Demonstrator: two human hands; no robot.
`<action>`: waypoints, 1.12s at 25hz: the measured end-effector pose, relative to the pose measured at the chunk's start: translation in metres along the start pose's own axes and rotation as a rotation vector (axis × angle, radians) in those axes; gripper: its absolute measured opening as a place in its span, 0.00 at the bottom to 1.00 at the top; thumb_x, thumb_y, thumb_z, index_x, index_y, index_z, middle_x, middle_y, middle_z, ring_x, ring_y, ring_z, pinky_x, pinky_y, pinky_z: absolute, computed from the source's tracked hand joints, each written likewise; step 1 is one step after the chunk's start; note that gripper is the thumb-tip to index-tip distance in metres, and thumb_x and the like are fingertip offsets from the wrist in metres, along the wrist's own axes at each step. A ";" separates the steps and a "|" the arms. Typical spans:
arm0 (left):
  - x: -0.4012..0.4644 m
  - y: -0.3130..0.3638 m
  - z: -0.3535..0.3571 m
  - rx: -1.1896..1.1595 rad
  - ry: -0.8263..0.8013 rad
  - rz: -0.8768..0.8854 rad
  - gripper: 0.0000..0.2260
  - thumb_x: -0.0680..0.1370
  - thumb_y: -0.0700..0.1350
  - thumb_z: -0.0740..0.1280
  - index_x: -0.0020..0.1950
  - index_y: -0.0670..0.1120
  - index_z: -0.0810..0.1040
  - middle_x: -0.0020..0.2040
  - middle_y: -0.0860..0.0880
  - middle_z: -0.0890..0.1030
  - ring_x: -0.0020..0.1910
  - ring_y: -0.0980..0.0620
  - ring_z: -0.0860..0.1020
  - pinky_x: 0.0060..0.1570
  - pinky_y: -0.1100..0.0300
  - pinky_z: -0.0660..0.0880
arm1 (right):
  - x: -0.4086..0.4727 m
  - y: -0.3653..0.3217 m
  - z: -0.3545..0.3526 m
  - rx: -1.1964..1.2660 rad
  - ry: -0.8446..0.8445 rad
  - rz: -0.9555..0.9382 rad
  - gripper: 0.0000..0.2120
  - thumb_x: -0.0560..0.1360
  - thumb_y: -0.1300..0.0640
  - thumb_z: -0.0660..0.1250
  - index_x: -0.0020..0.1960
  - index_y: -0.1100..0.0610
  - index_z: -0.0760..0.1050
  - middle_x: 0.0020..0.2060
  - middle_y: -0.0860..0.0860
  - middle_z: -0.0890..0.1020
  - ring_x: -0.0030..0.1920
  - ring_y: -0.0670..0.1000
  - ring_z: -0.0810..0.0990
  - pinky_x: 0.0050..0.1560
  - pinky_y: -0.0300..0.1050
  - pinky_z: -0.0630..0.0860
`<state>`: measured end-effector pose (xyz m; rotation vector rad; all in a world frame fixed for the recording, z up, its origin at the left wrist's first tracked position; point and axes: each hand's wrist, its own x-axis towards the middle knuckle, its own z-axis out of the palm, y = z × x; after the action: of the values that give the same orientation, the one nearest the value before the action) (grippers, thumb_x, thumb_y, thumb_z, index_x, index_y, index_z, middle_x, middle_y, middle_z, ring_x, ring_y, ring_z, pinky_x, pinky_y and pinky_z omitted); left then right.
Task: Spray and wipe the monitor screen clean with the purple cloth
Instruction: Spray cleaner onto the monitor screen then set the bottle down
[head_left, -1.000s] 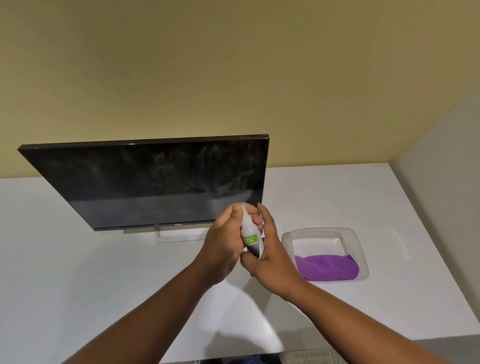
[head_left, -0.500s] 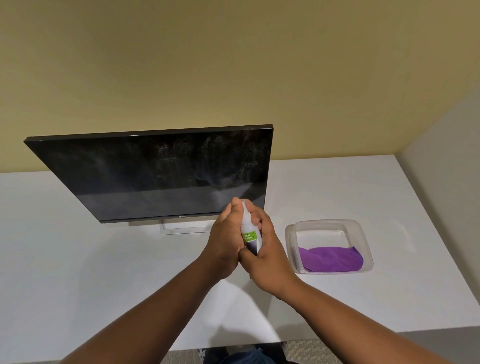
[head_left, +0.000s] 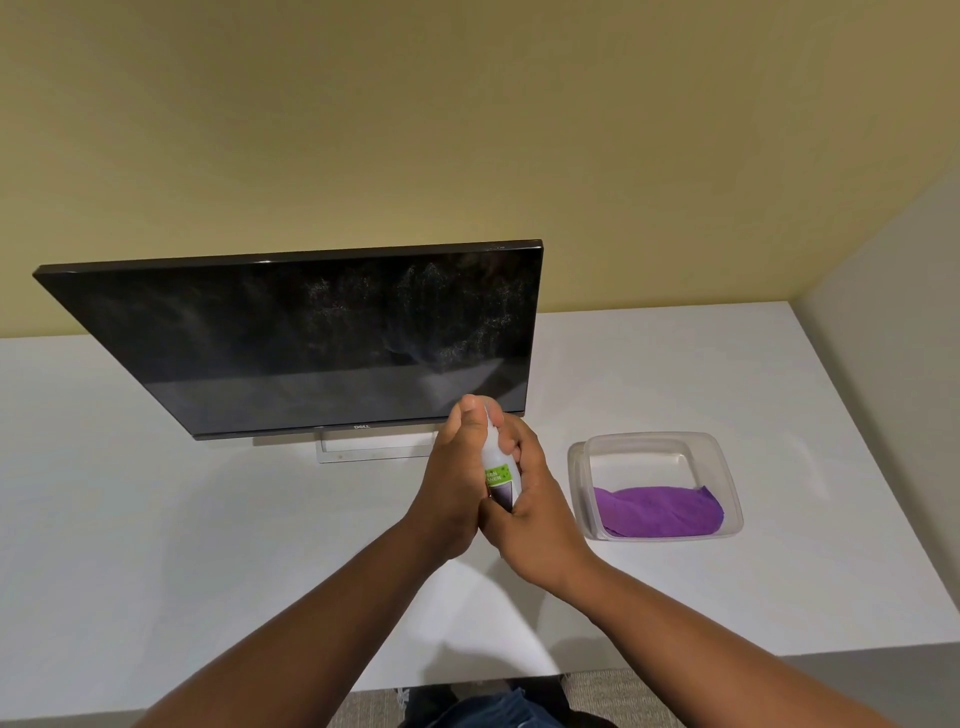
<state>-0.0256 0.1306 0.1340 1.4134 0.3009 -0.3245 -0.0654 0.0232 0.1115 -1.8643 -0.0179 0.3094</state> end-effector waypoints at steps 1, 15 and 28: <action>-0.001 0.000 0.000 0.002 -0.015 0.022 0.15 0.76 0.65 0.53 0.47 0.62 0.77 0.39 0.54 0.83 0.40 0.57 0.84 0.40 0.63 0.80 | -0.001 0.000 0.000 0.001 -0.003 0.008 0.40 0.76 0.56 0.73 0.76 0.33 0.52 0.58 0.17 0.67 0.60 0.35 0.77 0.57 0.32 0.78; 0.007 0.001 -0.016 0.136 0.017 0.087 0.10 0.85 0.56 0.59 0.54 0.66 0.80 0.50 0.61 0.82 0.52 0.58 0.81 0.48 0.66 0.77 | -0.005 0.018 -0.023 0.068 0.006 0.019 0.14 0.79 0.37 0.63 0.64 0.34 0.67 0.44 0.38 0.79 0.43 0.42 0.80 0.43 0.38 0.77; 0.038 -0.067 -0.032 0.586 0.002 0.066 0.07 0.78 0.46 0.72 0.51 0.58 0.82 0.53 0.57 0.81 0.48 0.64 0.79 0.47 0.70 0.73 | 0.023 0.076 -0.081 -0.108 0.178 0.123 0.17 0.71 0.56 0.81 0.55 0.43 0.82 0.46 0.41 0.84 0.41 0.40 0.79 0.41 0.30 0.72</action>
<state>-0.0179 0.1521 0.0543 1.9948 0.1633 -0.3736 -0.0364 -0.0720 0.0584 -1.9989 0.2058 0.2294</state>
